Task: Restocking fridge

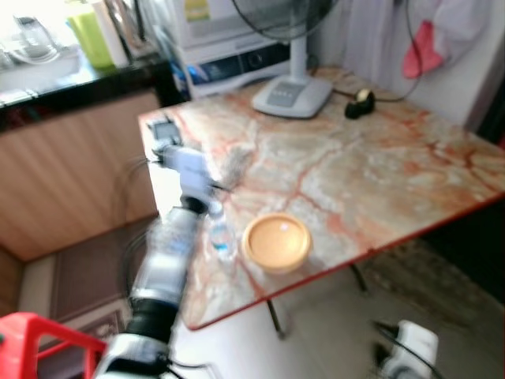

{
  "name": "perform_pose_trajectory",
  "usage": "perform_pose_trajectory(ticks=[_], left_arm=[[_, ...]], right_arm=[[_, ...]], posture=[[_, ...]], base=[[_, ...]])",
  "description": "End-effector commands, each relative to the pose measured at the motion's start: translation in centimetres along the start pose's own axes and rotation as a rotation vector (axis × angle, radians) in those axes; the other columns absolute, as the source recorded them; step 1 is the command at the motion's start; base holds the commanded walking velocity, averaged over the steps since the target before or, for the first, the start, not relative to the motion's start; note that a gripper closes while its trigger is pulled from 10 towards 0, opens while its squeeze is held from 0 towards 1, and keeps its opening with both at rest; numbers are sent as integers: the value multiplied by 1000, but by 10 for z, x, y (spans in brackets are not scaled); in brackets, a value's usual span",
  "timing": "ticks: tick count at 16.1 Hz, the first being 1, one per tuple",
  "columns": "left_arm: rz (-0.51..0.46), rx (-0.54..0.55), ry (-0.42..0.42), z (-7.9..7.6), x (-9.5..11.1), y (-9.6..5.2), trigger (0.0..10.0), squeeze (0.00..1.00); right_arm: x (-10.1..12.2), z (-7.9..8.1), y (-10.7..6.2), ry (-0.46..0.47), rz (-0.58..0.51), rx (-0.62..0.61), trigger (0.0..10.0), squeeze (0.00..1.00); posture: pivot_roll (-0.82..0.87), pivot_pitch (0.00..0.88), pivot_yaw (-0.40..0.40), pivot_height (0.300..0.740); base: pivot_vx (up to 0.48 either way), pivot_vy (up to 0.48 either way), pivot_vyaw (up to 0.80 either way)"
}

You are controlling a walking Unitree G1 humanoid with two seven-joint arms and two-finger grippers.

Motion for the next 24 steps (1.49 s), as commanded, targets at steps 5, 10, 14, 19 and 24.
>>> perform_pose_trajectory(ticks=[5,10,14,19,24], left_arm=[[78,48,-3,-1,5,2,10000,0],[367,106,-56,-13,2,11,10000,0],[500,125,-14,-7,11,11,10000,0],[635,113,-98,-5,16,8,10000,0],[702,67,-132,-12,14,4,10000,0]], right_arm=[[-1,15,0,6,2,32,10000,0],[-3,18,0,-11,9,38,10000,0],[-1,18,0,-32,13,44,10000,0],[1,17,1,-42,14,48,10000,0],[2,17,1,-56,10,55,10000,0]], posture=[[114,0,98,740],[122,0,111,740],[139,0,101,740],[153,0,90,740],[154,0,87,740]], base=[[0,0,0],[0,0,0],[0,0,0],[0,0,0],[0,0,0]])
Point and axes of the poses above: a point about 5 cm out from each wrist's last joint towards the gripper, its own y axis pointing out of the wrist towards the gripper, its own x axis along the axis of the wrist's last joint, z = x × y, the point moved 3 cm from there along y, pointing out of the wrist towards the gripper, and after that the axes turned 13 degrees about -y, right-handed, at the moved point
